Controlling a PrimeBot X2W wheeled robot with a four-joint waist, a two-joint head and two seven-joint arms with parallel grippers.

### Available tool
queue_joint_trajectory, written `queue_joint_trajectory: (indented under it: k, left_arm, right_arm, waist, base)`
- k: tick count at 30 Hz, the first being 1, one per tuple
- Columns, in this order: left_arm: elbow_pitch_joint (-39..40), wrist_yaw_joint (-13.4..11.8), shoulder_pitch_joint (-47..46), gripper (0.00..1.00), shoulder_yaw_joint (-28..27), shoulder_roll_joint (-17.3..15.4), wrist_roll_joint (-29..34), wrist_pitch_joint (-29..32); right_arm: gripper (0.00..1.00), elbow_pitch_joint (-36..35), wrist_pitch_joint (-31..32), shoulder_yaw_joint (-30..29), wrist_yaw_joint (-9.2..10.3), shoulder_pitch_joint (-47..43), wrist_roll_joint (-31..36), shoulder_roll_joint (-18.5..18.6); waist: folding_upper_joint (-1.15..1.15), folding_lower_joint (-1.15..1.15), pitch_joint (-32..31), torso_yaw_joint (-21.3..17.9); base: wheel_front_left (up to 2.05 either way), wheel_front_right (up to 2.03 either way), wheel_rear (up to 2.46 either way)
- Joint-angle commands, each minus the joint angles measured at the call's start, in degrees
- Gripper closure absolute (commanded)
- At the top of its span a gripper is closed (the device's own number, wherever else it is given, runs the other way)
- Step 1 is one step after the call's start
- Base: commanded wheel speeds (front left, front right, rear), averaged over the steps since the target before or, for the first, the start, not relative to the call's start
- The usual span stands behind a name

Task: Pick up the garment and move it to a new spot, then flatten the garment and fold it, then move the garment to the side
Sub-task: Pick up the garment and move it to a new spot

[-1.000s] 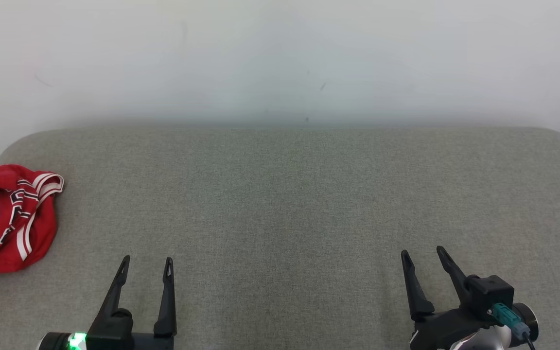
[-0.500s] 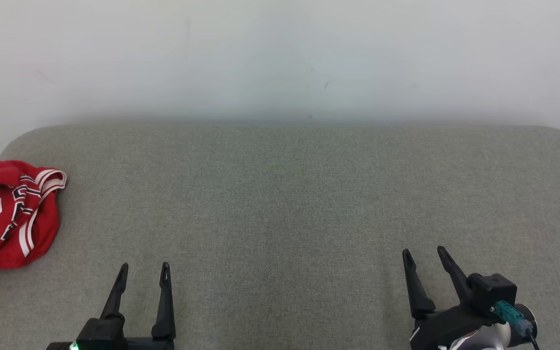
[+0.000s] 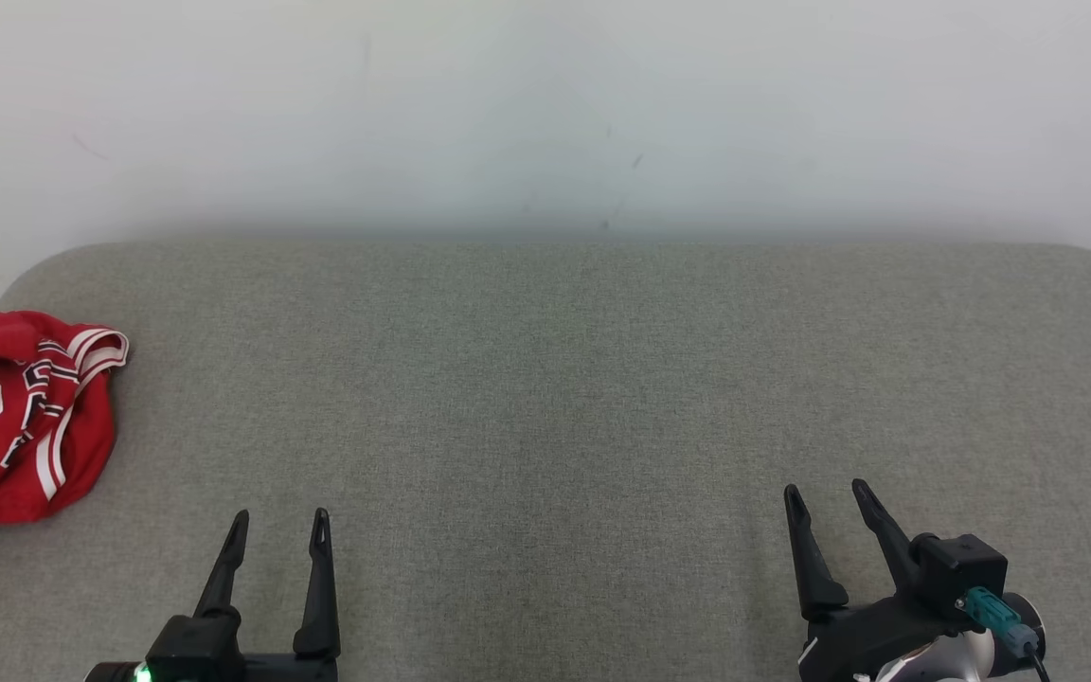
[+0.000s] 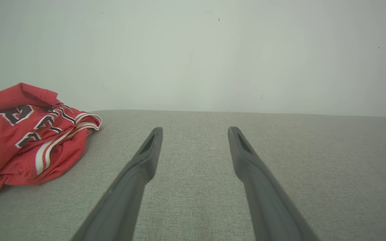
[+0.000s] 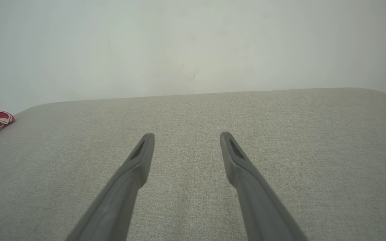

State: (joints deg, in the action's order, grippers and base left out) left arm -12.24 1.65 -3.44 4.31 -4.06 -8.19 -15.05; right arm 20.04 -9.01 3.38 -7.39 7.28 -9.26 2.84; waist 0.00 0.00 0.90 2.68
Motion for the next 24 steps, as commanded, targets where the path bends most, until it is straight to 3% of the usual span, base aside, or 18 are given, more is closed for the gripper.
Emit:
queue_joint_trajectory:
  k: [1,12,24]
  left_arm:
    - [-0.2,0.2,-0.2,0.00,-0.2,0.2,0.6,-0.3]
    - [-0.2,0.4,-0.1,0.00,-0.2,0.7,1.2,-0.2]
    - [0.2,0.1,1.8,0.00,-1.8,0.9,0.3,-0.2]
  right_arm:
    - [0.00,0.2,-0.3,0.0,-0.19,0.5,-0.3,0.1]
    - [0.00,0.2,-0.6,-0.3,-0.19,-0.5,0.3,0.1]
    - [0.00,-0.5,-0.2,0.1,-0.19,-1.8,-1.0,0.1]
  waist:
    - [0.00,0.00,0.0,0.1]
    - [0.00,0.00,-0.5,3.4]
    - [0.00,0.00,-1.7,19.3]
  base:
    - [0.00,0.00,0.00]
    - [0.00,0.00,0.00]
    - [0.00,0.00,0.00]
